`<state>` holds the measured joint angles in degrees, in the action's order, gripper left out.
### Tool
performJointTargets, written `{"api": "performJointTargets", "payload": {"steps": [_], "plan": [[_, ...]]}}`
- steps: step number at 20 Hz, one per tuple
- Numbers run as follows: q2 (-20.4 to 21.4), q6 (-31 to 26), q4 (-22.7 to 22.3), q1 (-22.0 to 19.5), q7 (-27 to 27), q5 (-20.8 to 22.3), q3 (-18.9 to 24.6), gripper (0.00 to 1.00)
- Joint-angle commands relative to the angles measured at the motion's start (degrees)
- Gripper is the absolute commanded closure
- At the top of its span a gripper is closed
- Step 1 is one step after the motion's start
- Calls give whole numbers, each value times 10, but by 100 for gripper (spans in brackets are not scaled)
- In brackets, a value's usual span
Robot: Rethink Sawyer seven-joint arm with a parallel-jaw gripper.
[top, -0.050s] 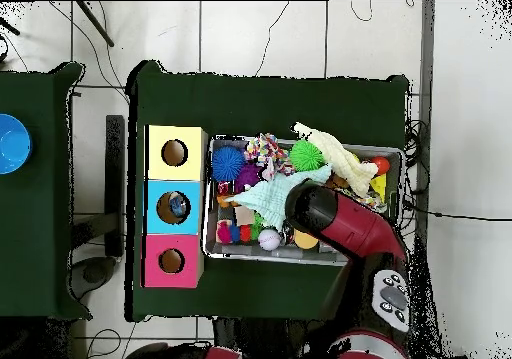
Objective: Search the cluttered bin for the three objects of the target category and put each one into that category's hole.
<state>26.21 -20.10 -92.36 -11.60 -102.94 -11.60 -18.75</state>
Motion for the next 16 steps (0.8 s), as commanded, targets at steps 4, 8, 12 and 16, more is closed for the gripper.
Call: {"api": "performJointTargets", "payload": {"steps": [4,8,12,16], "plan": [[-14,25,-14,-31,-44,27,67,0],[8,5,-22,-42,-29,35,64,0],[36,-19,-34,-50,-15,44,59,0],[46,-28,-35,-64,-7,56,63,0]]}}
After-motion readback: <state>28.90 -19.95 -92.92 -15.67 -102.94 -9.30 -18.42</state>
